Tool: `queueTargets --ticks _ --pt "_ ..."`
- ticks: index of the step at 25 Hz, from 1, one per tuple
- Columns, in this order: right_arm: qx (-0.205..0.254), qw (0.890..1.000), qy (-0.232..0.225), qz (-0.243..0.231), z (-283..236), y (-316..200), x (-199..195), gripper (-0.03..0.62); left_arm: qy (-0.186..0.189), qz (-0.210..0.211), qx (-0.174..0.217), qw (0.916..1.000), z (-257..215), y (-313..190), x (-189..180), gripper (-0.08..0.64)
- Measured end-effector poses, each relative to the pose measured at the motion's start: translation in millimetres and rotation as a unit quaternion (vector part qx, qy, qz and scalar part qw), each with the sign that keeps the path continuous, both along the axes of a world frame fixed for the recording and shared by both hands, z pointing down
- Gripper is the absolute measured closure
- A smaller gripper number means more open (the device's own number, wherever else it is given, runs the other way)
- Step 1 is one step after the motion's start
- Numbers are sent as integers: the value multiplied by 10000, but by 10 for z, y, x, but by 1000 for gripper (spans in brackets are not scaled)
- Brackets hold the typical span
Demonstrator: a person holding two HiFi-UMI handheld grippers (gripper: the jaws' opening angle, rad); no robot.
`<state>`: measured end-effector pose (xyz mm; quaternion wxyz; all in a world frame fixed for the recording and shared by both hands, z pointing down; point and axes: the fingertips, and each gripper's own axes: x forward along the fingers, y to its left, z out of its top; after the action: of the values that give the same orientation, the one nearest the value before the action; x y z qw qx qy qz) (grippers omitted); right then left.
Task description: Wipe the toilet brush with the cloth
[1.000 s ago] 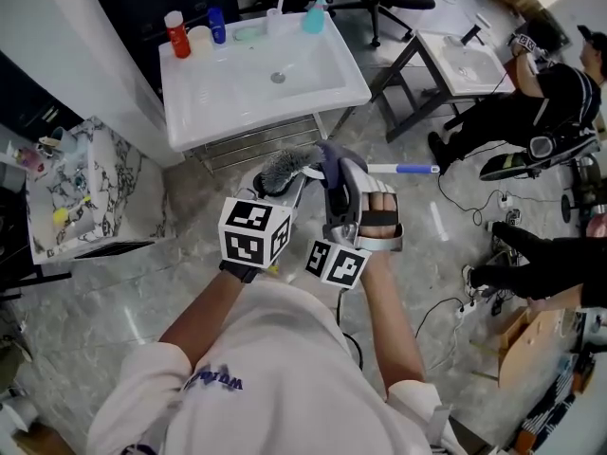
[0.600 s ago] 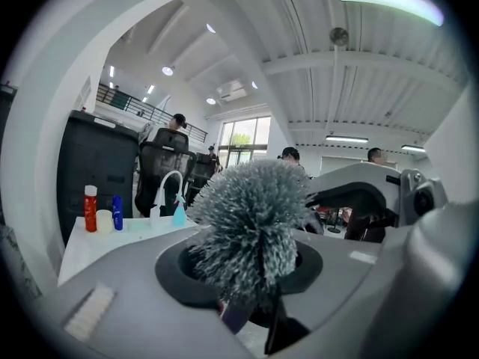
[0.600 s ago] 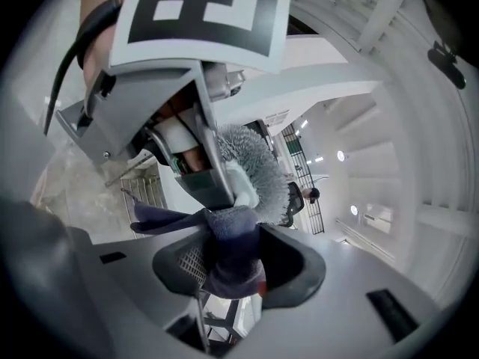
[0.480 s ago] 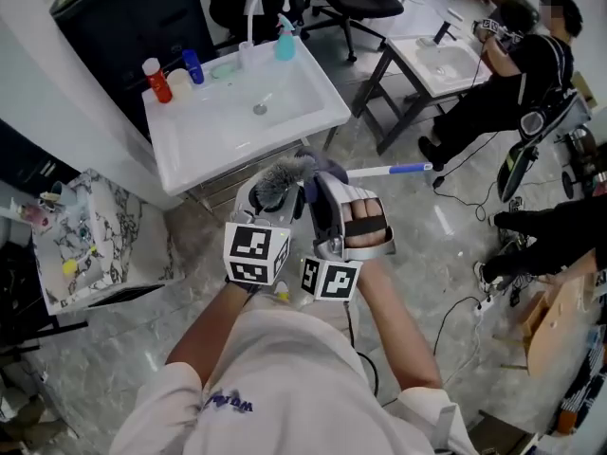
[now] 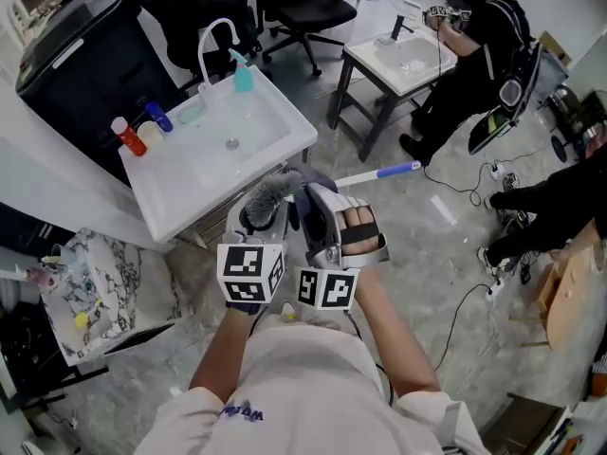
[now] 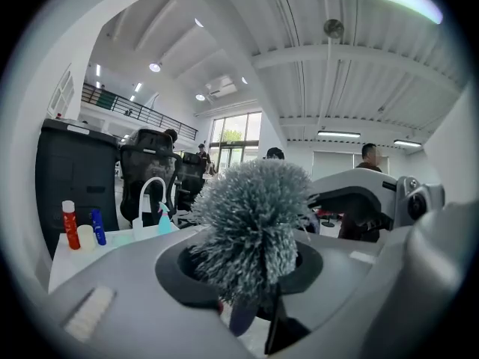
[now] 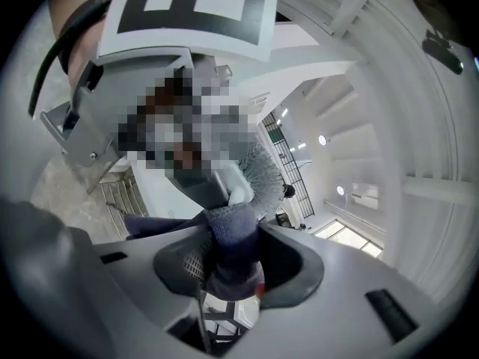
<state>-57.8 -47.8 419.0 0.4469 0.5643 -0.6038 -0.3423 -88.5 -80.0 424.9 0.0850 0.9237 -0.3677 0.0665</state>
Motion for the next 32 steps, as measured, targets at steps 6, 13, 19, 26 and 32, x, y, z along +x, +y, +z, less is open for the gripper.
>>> queueTargets --ticks 6,13,19,26,32 --pt "-120 9995 -288 -64 -19 -356 351 439 -154 -182 -115 9996 -31 -327 208 422" --pt "-282 9966 -742 -210 -6 -567 723 439 -668 -208 -156 9974 -96 -518 396 422" --pt "-357 9948 -886 -351 125 -778 1027 439 -829 -346 -209 9957 -1 -674 614 422" --pt "-334 9942 -849 -568 102 -1007 1285 439 -790 -660 -22 9947 -53 -807 730 420" --pt "-315 9929 -803 -819 157 -1102 1379 439 -713 -964 -47 9928 -33 -823 746 420"
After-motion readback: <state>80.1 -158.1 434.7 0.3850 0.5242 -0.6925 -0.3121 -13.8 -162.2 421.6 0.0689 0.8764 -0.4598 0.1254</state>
